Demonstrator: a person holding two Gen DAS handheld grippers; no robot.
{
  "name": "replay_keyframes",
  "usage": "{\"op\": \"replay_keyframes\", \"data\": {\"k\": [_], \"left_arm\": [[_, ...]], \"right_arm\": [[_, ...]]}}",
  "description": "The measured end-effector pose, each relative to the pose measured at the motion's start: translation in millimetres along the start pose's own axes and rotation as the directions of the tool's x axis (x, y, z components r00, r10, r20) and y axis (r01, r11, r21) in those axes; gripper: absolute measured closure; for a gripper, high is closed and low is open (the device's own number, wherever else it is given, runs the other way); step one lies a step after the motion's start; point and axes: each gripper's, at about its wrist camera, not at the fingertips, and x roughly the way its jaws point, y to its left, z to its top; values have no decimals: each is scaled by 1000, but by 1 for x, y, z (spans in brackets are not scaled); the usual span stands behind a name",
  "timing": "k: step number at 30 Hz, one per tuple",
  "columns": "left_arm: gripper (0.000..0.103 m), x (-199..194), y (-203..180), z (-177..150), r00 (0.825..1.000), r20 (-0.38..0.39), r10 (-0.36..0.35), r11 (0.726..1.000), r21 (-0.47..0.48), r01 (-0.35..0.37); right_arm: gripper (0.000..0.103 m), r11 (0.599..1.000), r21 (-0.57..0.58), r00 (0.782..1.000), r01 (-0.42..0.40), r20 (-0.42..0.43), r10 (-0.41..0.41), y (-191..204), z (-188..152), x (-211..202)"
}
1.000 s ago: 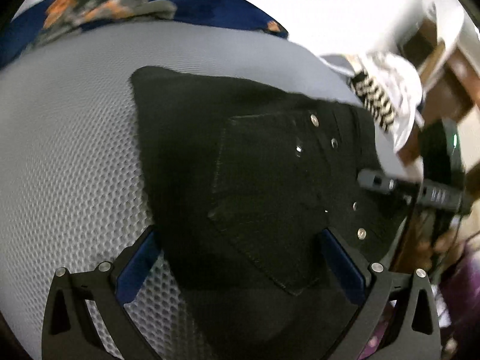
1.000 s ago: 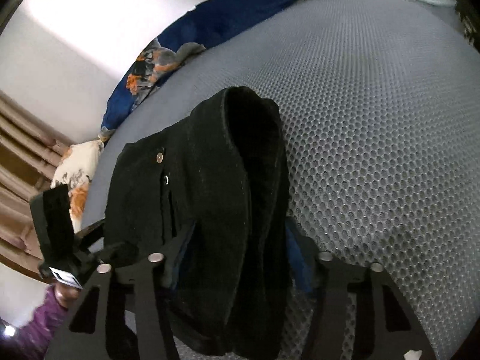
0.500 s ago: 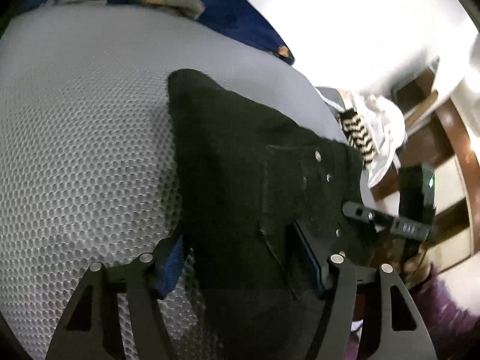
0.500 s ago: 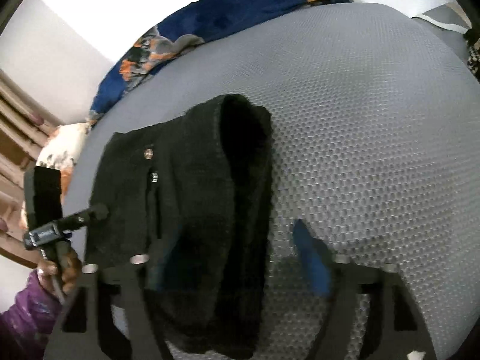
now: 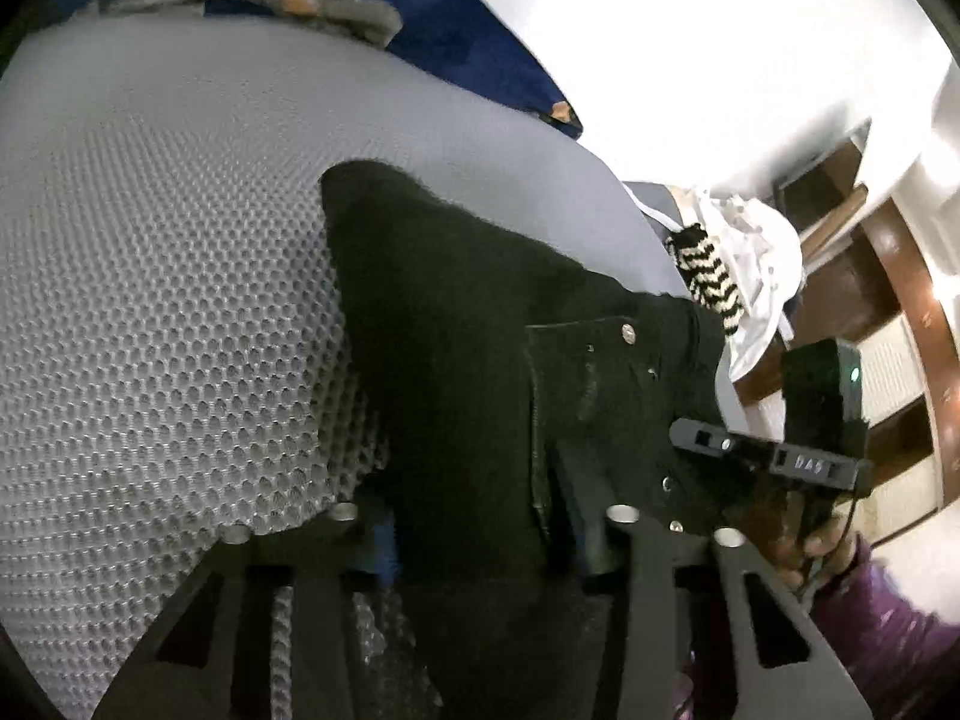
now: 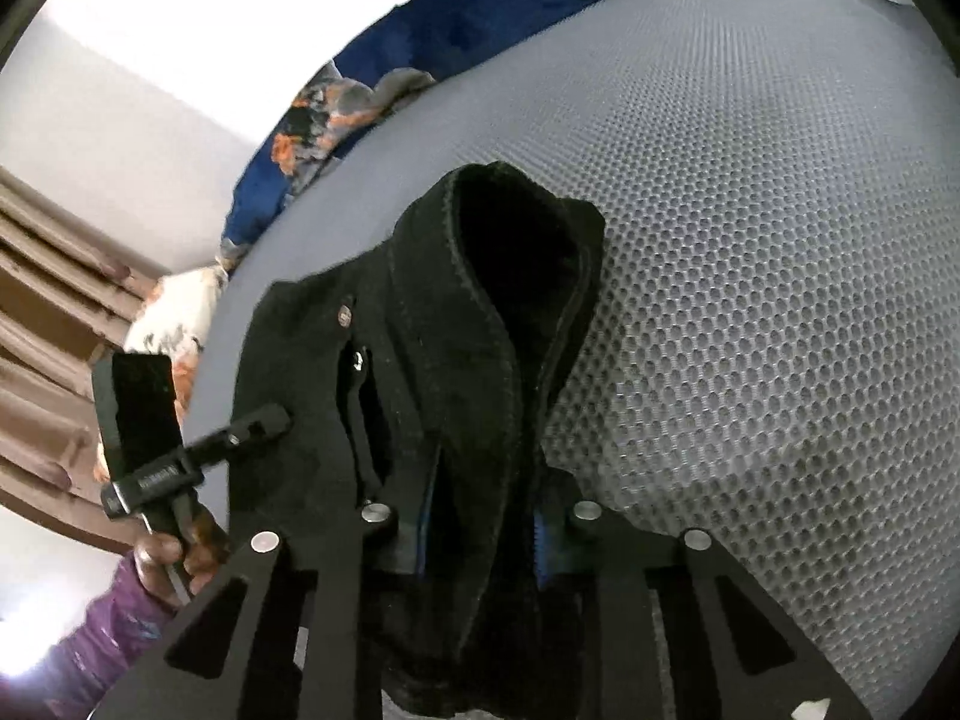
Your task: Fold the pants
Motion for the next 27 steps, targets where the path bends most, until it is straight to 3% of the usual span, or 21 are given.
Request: {"op": "replay_keyframes", "data": {"k": [8,15,27], "left_arm": [[77,-27,-2,-15,997,80,13,1000,-9,-12],[78,-58,-2,-15,992,117,47,999,-13,-45],[78,-112,11,-21,961,180,211,976,11,-216]], "right_arm": [[82,995,55,996,-80,36,78,4,-19,-22],[82,988,85,991,-130,29,128,24,-25,-11],[83,986,37,986,-163,-18,164,83,-21,25]]}}
